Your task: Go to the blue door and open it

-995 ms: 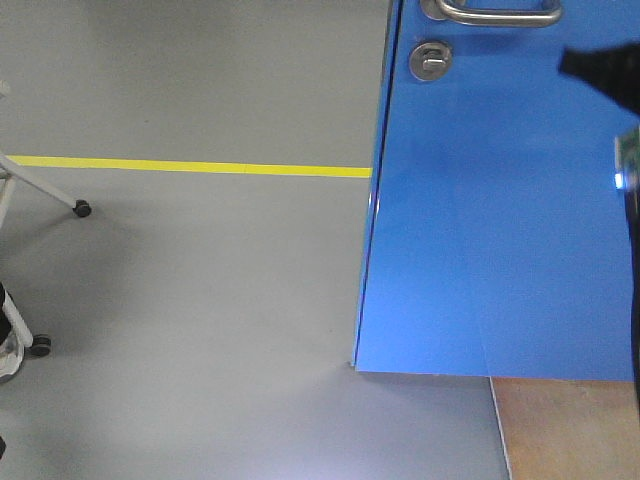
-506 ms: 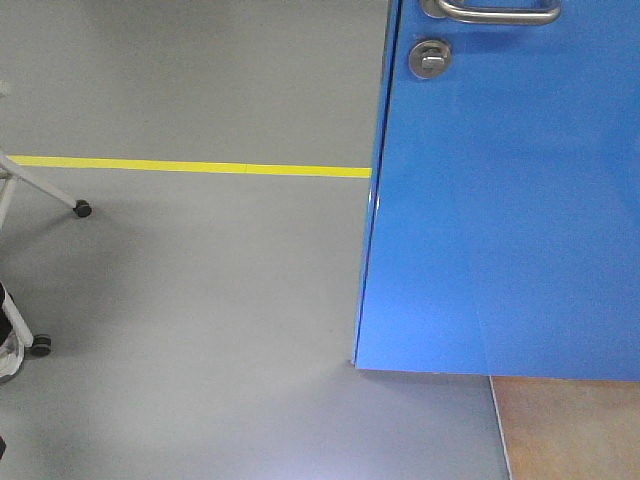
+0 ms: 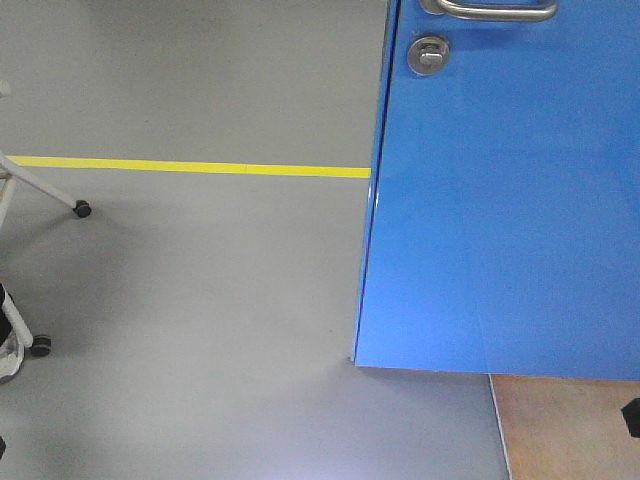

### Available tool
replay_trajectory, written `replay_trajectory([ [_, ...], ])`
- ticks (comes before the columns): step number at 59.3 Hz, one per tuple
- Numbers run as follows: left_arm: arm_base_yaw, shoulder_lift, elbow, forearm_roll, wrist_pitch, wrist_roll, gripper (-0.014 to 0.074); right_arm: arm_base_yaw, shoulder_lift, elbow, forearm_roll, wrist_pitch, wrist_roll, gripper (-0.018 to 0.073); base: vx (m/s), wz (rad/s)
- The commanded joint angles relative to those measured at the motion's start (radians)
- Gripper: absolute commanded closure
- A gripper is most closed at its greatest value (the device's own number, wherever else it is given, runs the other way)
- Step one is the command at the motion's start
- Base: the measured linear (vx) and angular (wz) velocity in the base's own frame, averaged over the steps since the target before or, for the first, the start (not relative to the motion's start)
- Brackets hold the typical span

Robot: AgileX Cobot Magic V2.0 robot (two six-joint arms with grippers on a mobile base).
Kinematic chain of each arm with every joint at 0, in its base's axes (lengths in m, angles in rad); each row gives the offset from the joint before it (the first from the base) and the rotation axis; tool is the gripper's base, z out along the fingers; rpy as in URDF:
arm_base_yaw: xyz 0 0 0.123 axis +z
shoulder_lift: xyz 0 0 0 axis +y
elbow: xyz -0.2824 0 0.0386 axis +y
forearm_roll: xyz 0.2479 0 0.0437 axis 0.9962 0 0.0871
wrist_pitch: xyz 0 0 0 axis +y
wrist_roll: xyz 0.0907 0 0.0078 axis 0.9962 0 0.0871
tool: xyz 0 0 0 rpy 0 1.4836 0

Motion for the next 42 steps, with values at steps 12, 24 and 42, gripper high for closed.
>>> replay_trajectory([
  [12, -0.001, -0.018, -0.024, -0.002, -0.076, -0.004, 0.0526, -0.002, -0.016, 0.009, 0.009, -0.084, -0.006, 0.0564, 0.0, 0.0],
  [24, -0.001, -0.018, -0.024, -0.002, -0.076, -0.004, 0.0526, -0.002, -0.016, 0.009, 0.007, -0.083, -0.006, 0.0564, 0.0, 0.0],
  [42, -0.001, -0.018, -0.024, -0.002, -0.076, -0.004, 0.0526, -0.002, -0.016, 0.009, 0.007, -0.083, -0.006, 0.0564, 0.0, 0.0],
])
